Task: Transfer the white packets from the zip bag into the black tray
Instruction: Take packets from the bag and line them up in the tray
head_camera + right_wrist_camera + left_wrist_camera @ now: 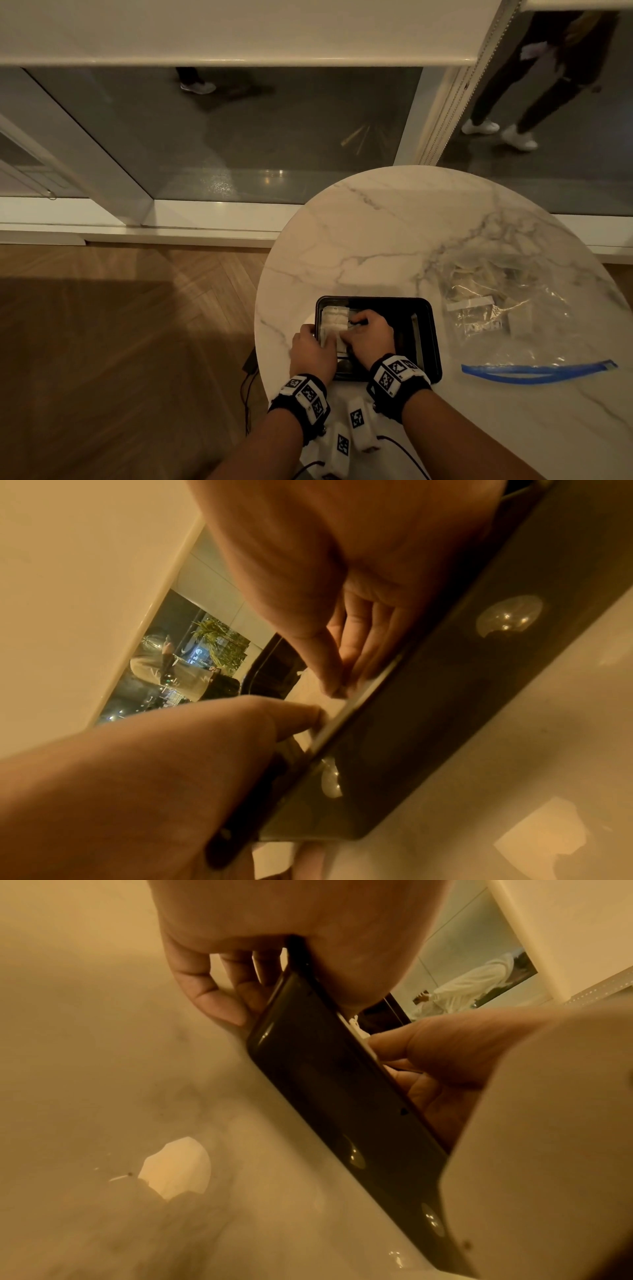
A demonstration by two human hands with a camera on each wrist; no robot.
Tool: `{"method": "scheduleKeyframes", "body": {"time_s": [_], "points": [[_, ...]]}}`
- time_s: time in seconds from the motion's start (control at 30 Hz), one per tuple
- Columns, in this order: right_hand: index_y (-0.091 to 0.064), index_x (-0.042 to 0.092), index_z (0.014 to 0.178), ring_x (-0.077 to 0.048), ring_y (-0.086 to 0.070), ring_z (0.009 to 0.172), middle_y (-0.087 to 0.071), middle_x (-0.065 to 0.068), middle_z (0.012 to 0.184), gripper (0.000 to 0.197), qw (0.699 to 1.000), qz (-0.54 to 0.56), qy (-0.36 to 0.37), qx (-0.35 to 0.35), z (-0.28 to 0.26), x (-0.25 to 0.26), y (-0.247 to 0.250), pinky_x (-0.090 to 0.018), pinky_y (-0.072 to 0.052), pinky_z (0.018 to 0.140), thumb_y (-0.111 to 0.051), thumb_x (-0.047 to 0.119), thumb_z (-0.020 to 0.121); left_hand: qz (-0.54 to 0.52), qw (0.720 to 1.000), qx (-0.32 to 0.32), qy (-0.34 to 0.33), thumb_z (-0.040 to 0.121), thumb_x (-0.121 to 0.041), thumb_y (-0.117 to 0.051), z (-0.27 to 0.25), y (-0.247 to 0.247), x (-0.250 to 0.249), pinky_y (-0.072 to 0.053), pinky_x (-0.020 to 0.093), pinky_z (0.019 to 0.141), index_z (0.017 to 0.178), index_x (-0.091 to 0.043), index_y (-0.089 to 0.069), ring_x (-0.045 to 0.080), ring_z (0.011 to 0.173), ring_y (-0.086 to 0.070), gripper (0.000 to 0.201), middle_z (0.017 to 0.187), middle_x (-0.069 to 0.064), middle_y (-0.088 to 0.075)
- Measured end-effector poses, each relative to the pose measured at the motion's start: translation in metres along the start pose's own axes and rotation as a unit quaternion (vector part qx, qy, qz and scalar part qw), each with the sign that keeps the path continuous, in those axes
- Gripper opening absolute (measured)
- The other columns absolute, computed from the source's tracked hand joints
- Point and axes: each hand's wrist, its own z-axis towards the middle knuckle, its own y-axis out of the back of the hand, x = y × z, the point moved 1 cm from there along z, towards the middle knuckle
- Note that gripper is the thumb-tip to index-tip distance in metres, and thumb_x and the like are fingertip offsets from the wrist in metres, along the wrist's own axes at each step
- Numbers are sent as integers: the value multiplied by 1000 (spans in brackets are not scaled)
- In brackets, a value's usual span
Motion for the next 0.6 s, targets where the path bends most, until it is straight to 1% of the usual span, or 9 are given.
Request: {"method": "scheduleKeyframes", "body": {"time_s": [0.07,0.13,0.2,0.33,0.47,0.6], "points": [[-61,26,78,-17,-67,66,-70,-5,75,28,1000,9,0,-2,0,-1,1,-26,-56,60,-80,8,69,-4,1000,0,1,72,-61,-53,0,-1,0,-59,43,77,103,-25,-58,22,87,-66,48,100,1,-66],[-63,22,82,-16,-67,66,-69,-4,71,24,1000,22,4,-3,1,-1,2,-24,-53,59,-80,7,72,-4,1000,-1,4,69,-66,-49,-1,0,-1,-59,43,77,104,-25,-59,21,86,-66,54,100,0,-66],[-64,18,86,-12,-66,65,-69,-2,69,22,999,33,5,-2,1,-1,4,-19,-49,56,-79,8,75,4,1000,0,5,70,-66,-50,-1,0,-2,-59,43,76,103,-24,-59,22,86,-66,54,99,0,-65],[-64,17,88,-8,-64,64,-68,0,70,20,999,40,7,-3,1,2,5,-15,-43,52,-78,9,77,23,1000,3,2,77,-58,-56,-2,2,-4,-58,44,77,106,-22,-59,23,87,-66,46,102,2,-64],[-63,21,84,-7,-64,63,-68,1,67,23,999,37,11,13,1,4,3,-15,-44,53,-79,6,76,28,1000,3,4,83,-47,-64,-1,2,-4,-58,45,80,109,-21,-59,25,92,-66,37,106,3,-63],[-61,26,80,-11,-67,66,-70,0,67,29,1000,21,10,18,2,1,2,-13,-48,55,-78,3,73,27,1000,5,8,83,-41,-67,-1,1,-3,-58,46,81,111,-20,-59,25,93,-66,36,108,4,-63]]}}
